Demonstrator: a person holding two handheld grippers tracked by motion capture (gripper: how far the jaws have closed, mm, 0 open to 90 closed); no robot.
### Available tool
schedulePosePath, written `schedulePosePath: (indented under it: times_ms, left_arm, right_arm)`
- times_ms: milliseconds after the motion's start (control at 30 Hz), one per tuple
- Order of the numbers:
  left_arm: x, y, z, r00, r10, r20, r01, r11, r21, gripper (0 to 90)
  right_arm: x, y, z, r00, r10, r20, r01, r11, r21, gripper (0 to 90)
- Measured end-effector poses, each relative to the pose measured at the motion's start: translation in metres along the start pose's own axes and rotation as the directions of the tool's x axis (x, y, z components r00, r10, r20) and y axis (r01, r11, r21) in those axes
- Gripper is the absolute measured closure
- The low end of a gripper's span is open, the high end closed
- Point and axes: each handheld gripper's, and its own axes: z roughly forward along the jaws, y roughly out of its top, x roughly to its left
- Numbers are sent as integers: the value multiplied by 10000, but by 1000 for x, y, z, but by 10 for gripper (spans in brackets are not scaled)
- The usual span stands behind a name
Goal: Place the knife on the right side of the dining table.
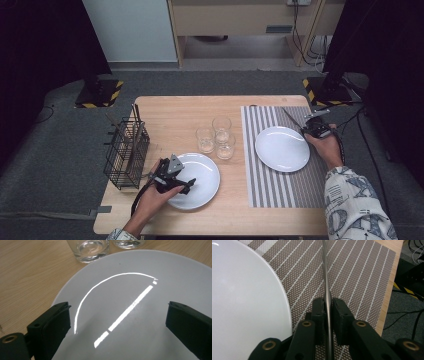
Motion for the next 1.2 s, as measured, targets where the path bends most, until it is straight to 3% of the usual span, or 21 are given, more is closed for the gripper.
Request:
schedulePosePath:
  times_ms: [767, 1067, 1200]
  left_arm:
    - [0, 1, -3, 10000, -2, -61, 2, 10000, -48, 47]
    - [0, 1, -3, 10000, 46, -35, -46, 10000, -23, 48]
    - [0, 2, -4, 10000, 21, -42, -22, 10000, -62, 48]
  right_arm:
    - [4, 2, 0, 10000, 5, -3, -5, 10000, 65, 774]
    - [5, 4, -4, 9997, 211, -79, -213, 9996, -198, 725]
    - [2, 5, -9, 9986, 516, -124, -520, 9978, -412, 722]
